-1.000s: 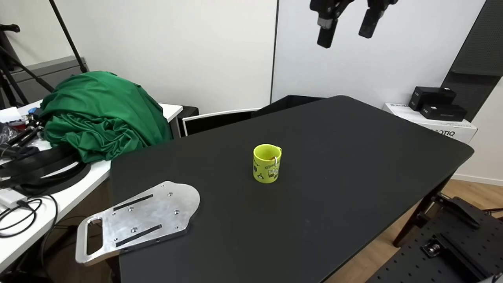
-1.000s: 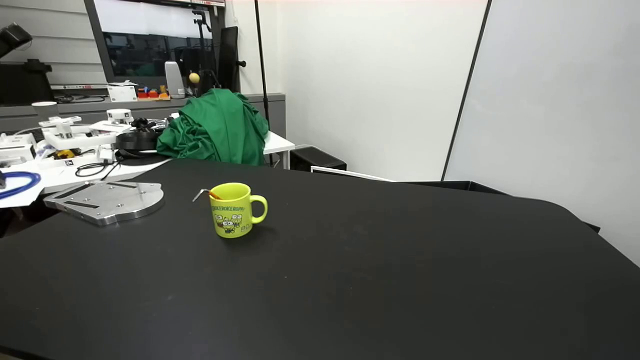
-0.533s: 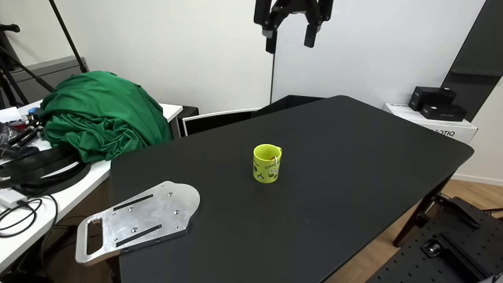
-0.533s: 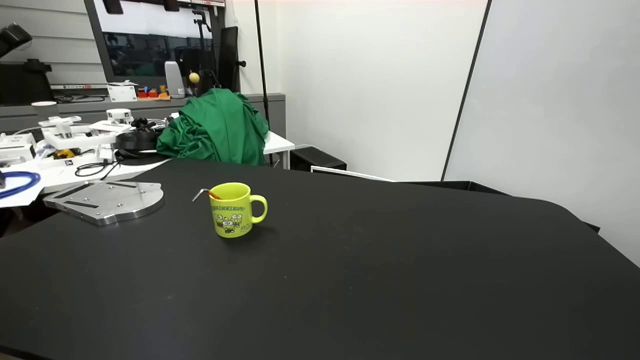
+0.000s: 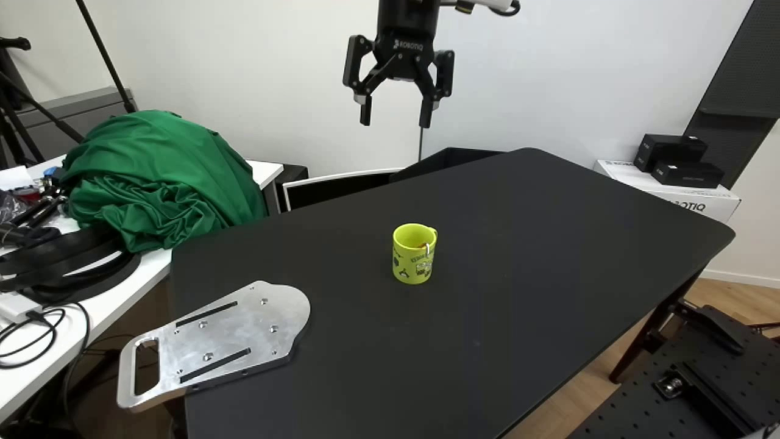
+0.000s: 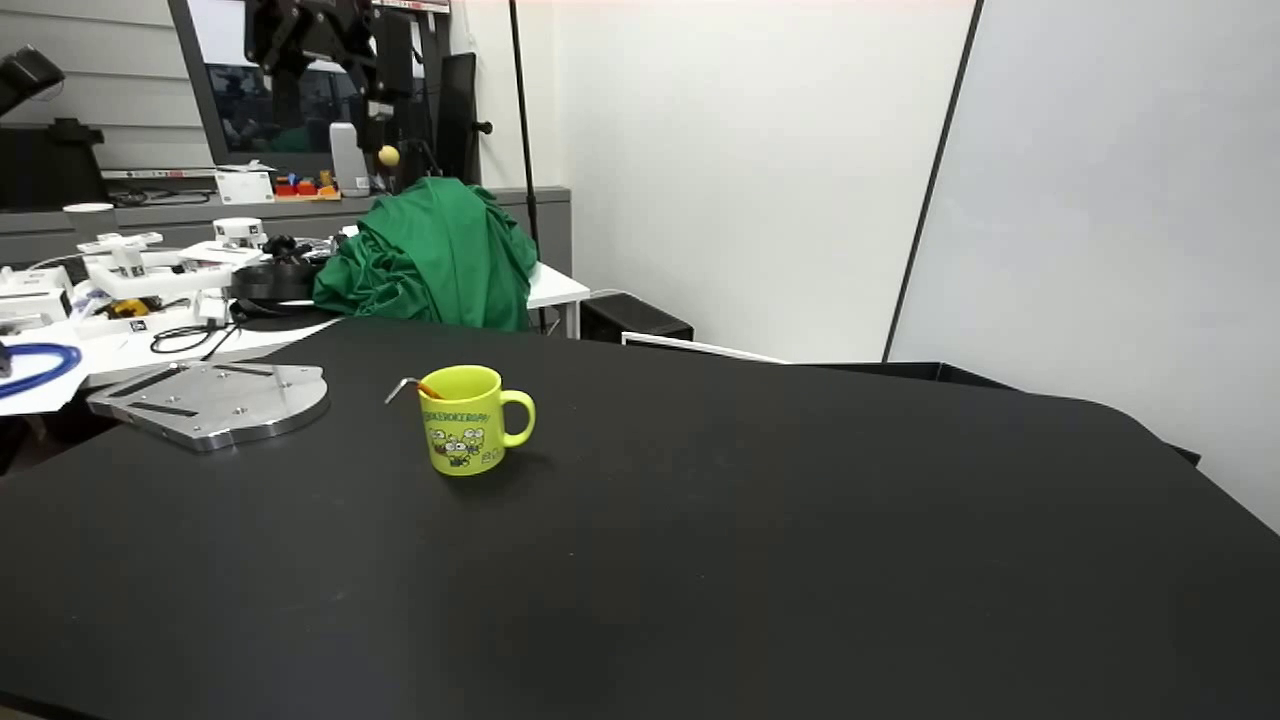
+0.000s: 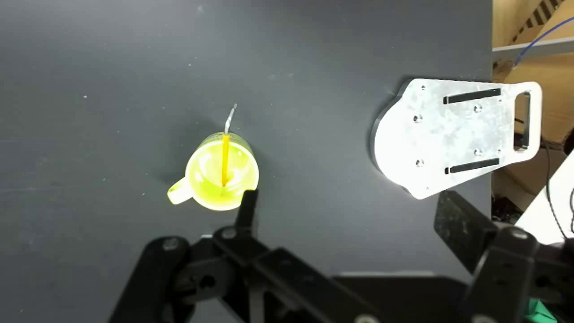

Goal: Remove the thing from the mug and put it on the table

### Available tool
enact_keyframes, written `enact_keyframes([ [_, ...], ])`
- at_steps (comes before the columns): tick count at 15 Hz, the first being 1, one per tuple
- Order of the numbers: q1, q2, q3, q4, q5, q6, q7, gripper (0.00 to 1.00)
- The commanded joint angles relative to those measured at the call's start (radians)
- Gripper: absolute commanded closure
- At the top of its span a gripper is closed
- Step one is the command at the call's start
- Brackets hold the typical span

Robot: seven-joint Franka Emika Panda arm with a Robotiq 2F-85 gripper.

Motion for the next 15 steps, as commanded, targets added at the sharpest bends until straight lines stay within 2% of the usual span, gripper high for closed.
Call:
enact_keyframes([
  [1,0.013,0.111,-0.039,0.07,0.084,0.001,0.011,0.0],
  [3,0.011,0.149,-0.051,0.067,0.096,0.02,0.014,0.0],
  [9,0.017,0.17,-0.082,-0.009,0.03,0.098,0.047,0.0],
  [15,0.012,0.179,-0.087,-0.015,0.045,0.08,0.0,0.0],
])
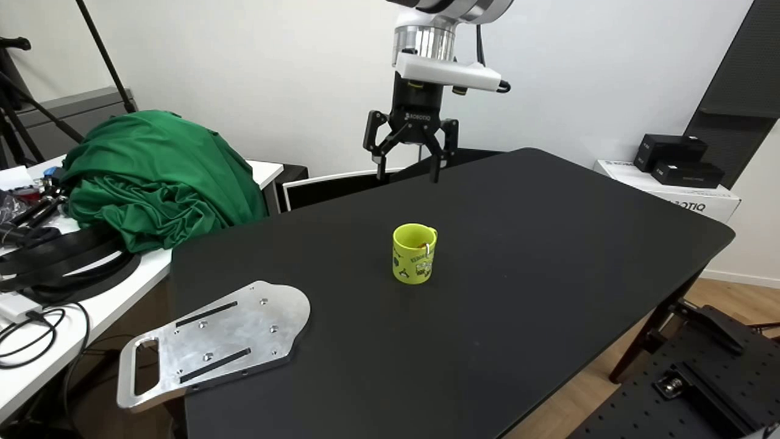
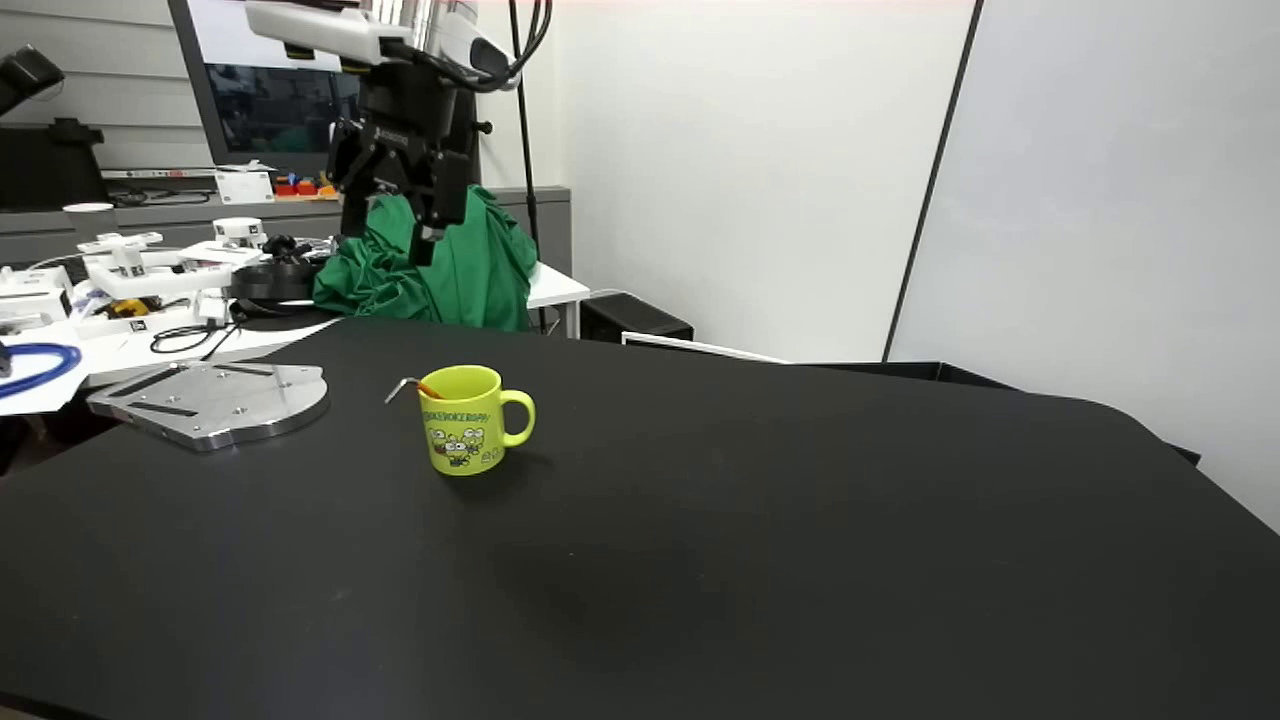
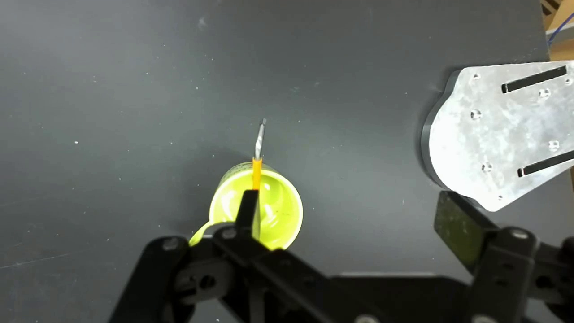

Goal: Remove the thing from the mug and put it on the table

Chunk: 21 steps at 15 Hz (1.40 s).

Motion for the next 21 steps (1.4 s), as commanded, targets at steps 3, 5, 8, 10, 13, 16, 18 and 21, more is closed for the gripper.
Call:
enact_keyframes([
  [3,0.01,0.0,-0.011,0.002,0.001,-0.003,-0.001,0.0],
  [5,0.005,0.023,-0.013,0.033,0.008,-0.039,-0.009,0.0],
  [8,0.005,0.059,-0.015,0.073,0.006,-0.067,-0.01,0.0],
  [10,0.004,0.095,-0.017,0.114,0.011,-0.095,-0.012,0.0],
  [13,-0.003,0.162,-0.026,0.179,0.025,-0.141,0.005,0.0],
  [16,-0.02,0.237,-0.04,0.246,0.066,-0.181,0.007,0.0],
  [18,-0.031,0.284,-0.047,0.287,0.094,-0.202,0.014,0.0],
  [21,-0.048,0.343,-0.054,0.333,0.137,-0.244,0.026,0.0],
])
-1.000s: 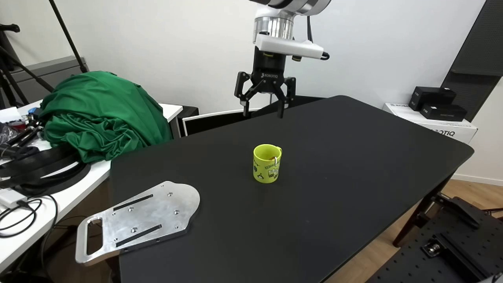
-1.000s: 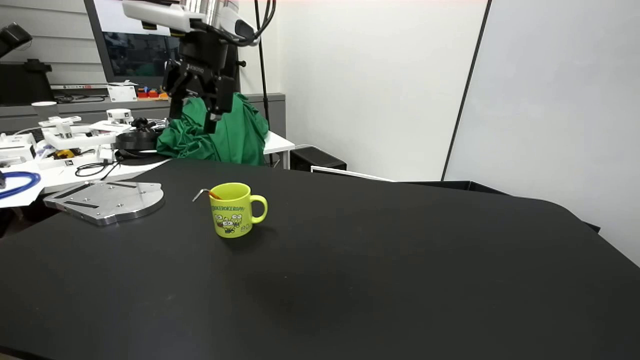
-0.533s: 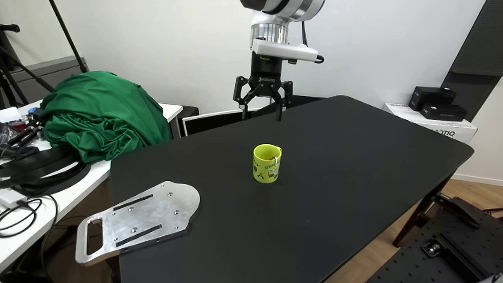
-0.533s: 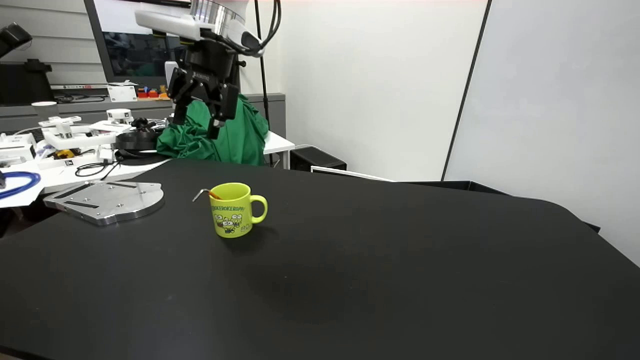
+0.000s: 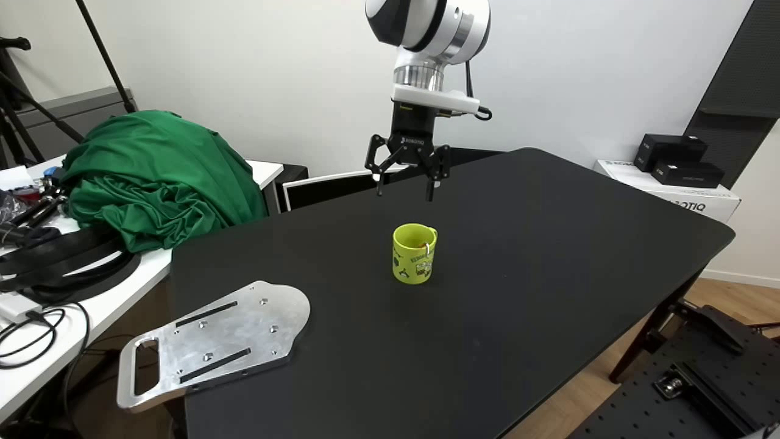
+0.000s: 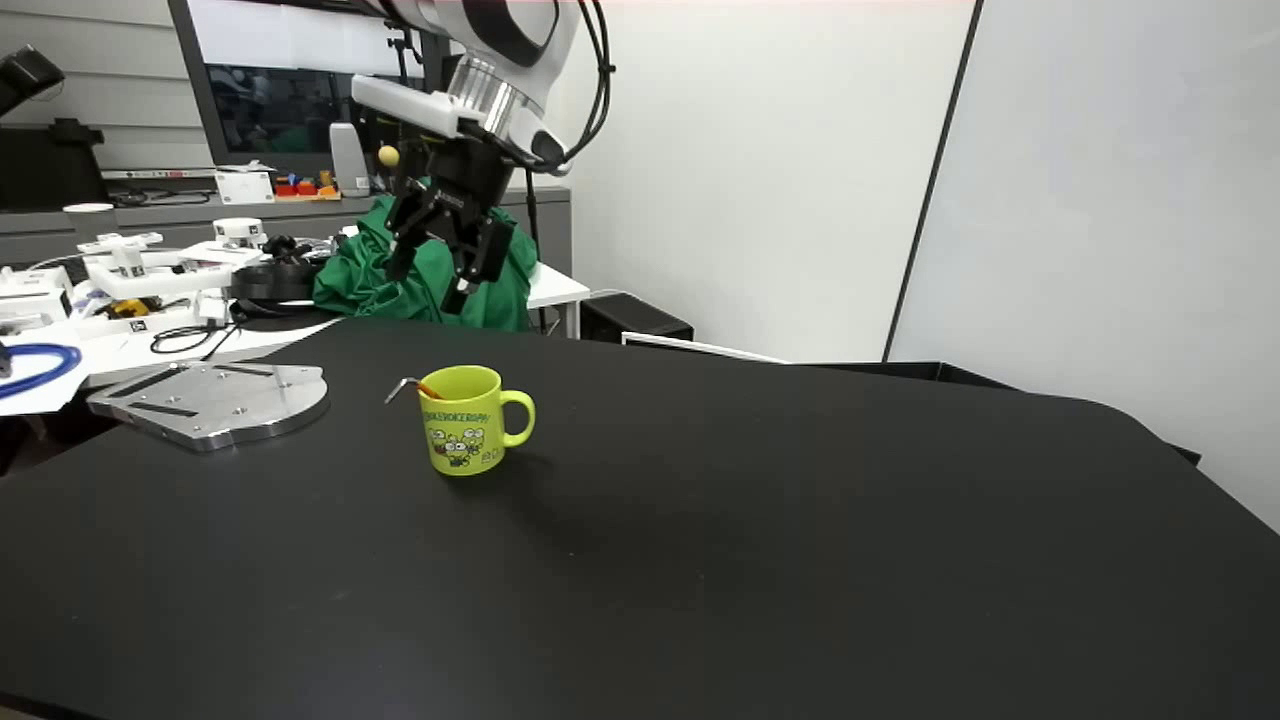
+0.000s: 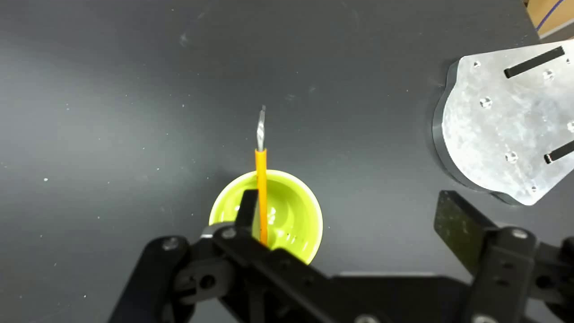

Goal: Remove the thing from the mug and put it on the table

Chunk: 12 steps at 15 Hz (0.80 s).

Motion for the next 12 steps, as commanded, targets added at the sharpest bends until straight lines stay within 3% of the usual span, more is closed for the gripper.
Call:
enact_keyframes([
  [1,-0.019,0.084,-0.008,0.097,0.051,-0.092,0.038,0.0],
  [12,-0.052,0.166,-0.037,0.094,0.099,-0.165,0.028,0.0],
])
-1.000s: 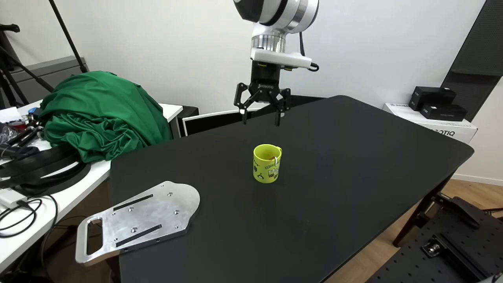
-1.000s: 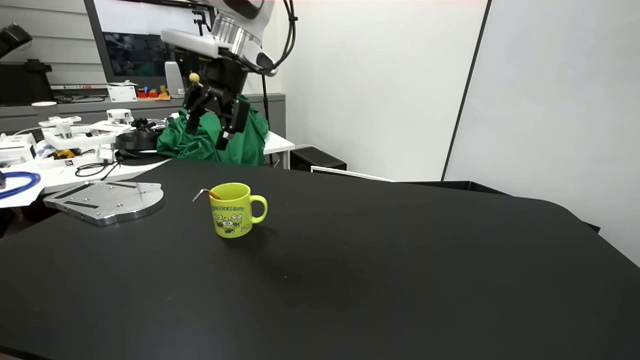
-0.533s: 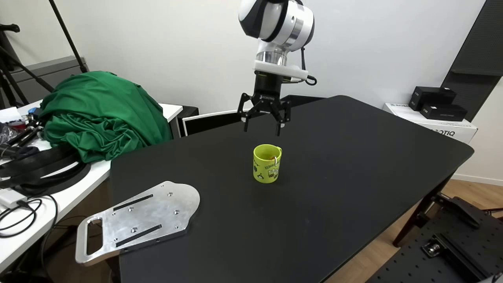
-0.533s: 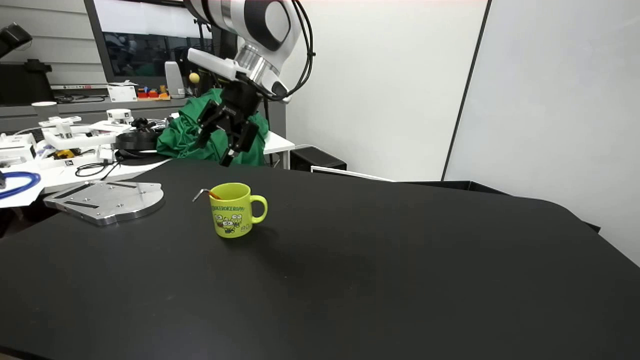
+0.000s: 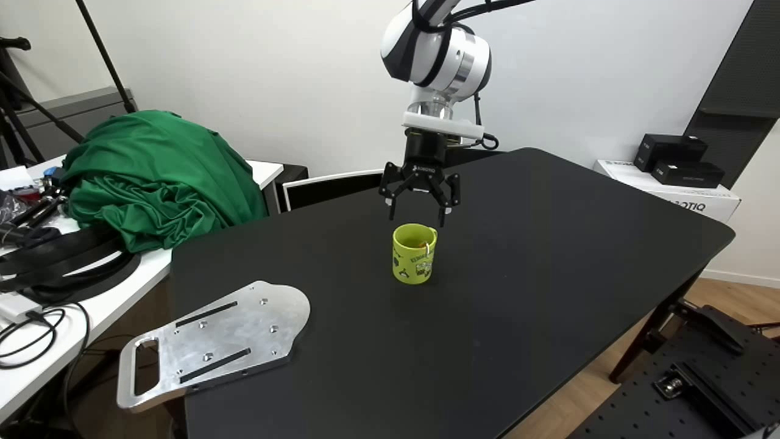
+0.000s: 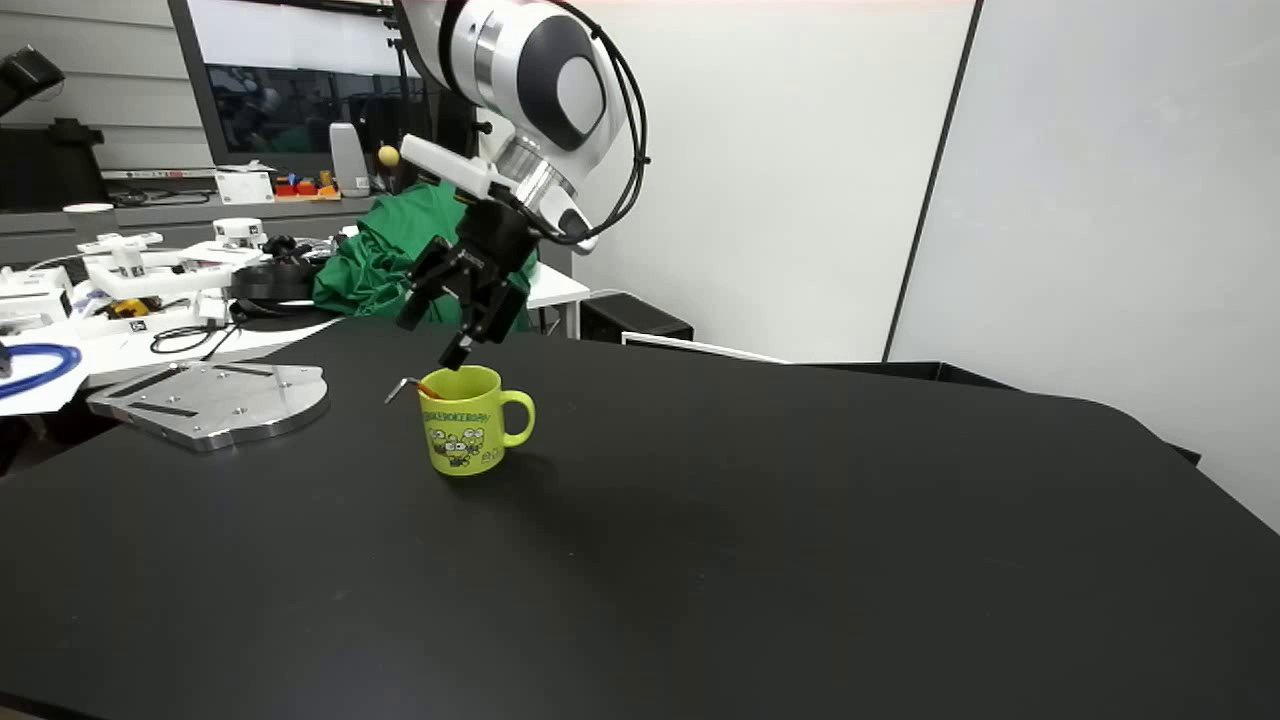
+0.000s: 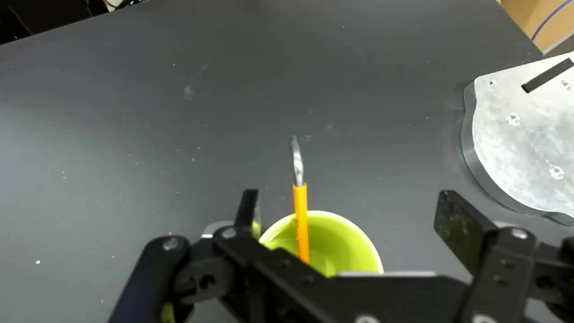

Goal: Remove the thing from the mug and put it on the table

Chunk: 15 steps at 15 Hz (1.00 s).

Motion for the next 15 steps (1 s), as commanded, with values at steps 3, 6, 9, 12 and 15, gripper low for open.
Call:
enact_keyframes([
  [3,-0.02,0.036,-0.01,0.028,0.024,-0.049,0.021,0.0],
  [6,-0.022,0.045,-0.006,0.02,0.04,-0.06,0.019,0.0],
  [9,-0.019,0.054,-0.006,0.015,0.047,-0.064,0.02,0.0],
  [12,-0.017,0.063,-0.008,0.011,0.054,-0.06,0.021,0.0],
  [15,-0.014,0.065,-0.008,0.005,0.054,-0.042,0.017,0.25],
])
